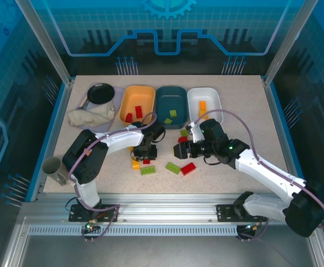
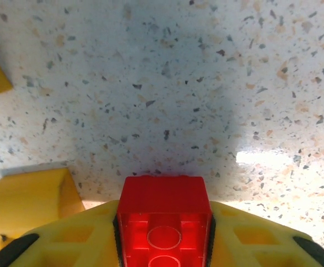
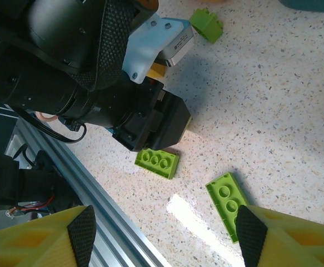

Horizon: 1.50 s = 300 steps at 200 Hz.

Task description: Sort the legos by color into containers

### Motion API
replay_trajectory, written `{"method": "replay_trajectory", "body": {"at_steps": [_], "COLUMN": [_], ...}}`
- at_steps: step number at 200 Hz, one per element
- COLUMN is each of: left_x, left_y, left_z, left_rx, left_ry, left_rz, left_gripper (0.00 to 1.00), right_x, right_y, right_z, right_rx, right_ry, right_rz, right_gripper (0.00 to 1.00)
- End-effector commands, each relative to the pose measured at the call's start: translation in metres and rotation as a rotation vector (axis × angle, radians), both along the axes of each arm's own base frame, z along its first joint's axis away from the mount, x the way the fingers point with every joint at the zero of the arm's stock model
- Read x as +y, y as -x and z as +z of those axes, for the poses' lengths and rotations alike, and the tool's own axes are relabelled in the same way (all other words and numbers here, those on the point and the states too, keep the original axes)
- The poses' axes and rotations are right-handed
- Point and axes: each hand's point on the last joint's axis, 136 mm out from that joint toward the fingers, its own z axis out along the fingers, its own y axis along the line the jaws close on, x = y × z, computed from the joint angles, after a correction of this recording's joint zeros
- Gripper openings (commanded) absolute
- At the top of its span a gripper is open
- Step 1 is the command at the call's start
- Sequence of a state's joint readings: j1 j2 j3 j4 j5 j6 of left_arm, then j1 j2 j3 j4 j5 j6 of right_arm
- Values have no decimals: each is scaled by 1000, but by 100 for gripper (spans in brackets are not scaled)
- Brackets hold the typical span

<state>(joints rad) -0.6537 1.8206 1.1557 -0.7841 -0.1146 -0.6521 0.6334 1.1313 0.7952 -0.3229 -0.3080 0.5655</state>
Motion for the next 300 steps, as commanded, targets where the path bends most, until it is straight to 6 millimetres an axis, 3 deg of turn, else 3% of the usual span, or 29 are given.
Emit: {"method": "replay_trajectory", "body": {"at_steps": [1,28,50,64,71,97,114,140,184,236,300], "left_x": [13,10,17,24,28,45,48,54,41,48,46], "left_y": [-4,-26,-59,-82,-95,-141,-166,-195,-230,-207,-190], "left_z": [9,55,96,117,125,141,140,123,98,70,44], "left_rx": [-24,-108,-183,-229,-249,-300,-313,-286,-250,-141,-59], "left_ry": [-76,-26,51,101,123,156,167,161,206,157,153], "left_rz": [-5,18,75,116,131,168,170,183,180,186,49], "left_gripper": [36,36,36,36,36,36,36,36,37,36,38], "right_x": [0,0,2,2,3,9,15,24,27,23,23], "right_y": [-3,-15,-35,-50,-62,-93,-108,-125,-132,-126,-123], "right_z": [13,44,76,85,104,112,116,119,102,85,76], "right_rx": [-11,-68,-166,-211,-253,-256,-243,-222,-165,-114,-82], "right_ry": [-40,-116,-183,-207,-236,-245,-261,-289,-255,-224,-214], "right_rz": [-7,-36,-91,-141,-170,-227,-236,-251,-251,-255,-252], "right_gripper": [70,70,71,73,74,75,75,75,75,74,74]}}
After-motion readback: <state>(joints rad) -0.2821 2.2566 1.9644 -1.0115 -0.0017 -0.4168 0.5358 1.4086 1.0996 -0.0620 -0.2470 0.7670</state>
